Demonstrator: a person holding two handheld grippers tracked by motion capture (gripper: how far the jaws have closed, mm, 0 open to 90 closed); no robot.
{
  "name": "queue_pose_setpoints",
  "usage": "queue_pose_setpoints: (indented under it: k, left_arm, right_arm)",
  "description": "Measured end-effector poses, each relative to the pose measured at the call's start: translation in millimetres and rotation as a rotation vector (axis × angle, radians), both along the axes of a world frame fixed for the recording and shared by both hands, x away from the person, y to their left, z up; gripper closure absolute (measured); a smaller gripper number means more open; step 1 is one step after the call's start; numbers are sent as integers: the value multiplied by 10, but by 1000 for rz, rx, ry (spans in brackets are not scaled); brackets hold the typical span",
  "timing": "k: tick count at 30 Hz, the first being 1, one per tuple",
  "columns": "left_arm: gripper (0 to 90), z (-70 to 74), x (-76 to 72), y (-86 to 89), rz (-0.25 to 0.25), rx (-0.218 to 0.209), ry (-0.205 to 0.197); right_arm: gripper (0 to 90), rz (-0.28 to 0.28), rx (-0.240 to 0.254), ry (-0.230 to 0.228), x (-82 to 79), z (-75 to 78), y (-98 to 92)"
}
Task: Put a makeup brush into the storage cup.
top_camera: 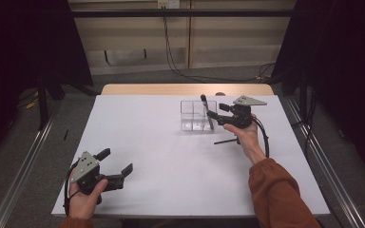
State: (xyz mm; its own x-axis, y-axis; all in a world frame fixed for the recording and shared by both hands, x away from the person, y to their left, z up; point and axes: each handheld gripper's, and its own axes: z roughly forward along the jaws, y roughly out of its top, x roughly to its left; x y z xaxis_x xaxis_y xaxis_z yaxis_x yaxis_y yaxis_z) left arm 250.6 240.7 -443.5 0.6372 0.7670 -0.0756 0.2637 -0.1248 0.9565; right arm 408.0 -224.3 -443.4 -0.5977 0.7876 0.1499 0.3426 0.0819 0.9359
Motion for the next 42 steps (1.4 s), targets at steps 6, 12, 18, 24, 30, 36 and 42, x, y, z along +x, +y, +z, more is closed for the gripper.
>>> queue_pose_setpoints:
  k: [6,12,18,24,30,36,42]
  left_arm:
    - [26,-2,1,-14,2,-9,2]
    - [26,-4,18,-23,7,-16,5]
    - [26,-4,27,-5,10,-10,-1]
    - [26,-2,24,-9,7,-15,1]
    - [32,-3,14,8,20,-11,0]
    - [32,-4,11,6,17,-5,-2]
    - [31,0,9,16,10,-5,-12]
  right_arm:
    - [191,-1,5,-9,-95,41,-39]
    - [80,-1,5,-8,-186,61,-66]
    - [1,15,8,-2,-280,63,-108]
    - [17,15,15,14,-410,85,-142]
    - [29,-1,-4,0,-573,62,-200]
    - [31,-4,9,-8,-729,54,-244]
    - [24,-5,-6,-18,-892,35,-296]
